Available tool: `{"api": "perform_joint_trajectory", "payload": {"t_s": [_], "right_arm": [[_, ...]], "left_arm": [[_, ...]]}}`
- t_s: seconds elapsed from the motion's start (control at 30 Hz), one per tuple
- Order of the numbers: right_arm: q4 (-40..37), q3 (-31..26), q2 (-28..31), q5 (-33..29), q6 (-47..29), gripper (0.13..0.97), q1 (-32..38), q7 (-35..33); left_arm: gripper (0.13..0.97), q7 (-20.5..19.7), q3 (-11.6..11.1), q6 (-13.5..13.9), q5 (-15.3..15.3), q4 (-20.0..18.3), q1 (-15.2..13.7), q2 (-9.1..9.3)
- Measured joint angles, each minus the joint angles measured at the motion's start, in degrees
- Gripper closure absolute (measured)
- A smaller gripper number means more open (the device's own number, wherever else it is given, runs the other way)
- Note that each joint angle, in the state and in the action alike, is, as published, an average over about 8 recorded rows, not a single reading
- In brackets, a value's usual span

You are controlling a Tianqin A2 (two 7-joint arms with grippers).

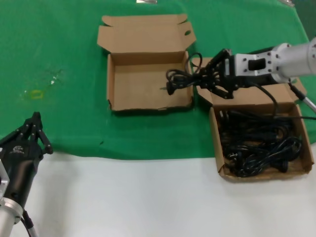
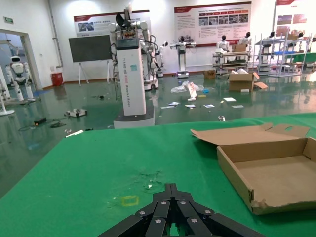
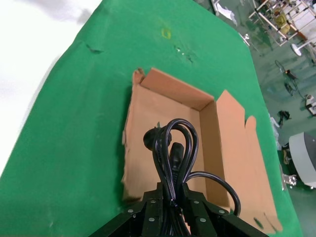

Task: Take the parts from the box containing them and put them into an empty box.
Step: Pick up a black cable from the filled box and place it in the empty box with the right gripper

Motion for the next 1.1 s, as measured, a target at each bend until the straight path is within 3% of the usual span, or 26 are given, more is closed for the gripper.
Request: {"api": "perform_joint_trajectory", "payload": {"t_s": [0.47,1.1], "right_arm": [[-10.82,-0.05,-9.27,2.1,5.27,0.885,2.95,-6.88],[-41.05,5.65,-23.0,8.66,13.66,0.885,11.92,-28.71]], "left_arm": [[0.953,0.0,0.0,0.0,0.0,0.0,0.0,0.0],[0.953,0.0,0.0,0.0,0.0,0.0,0.0,0.0]]}}
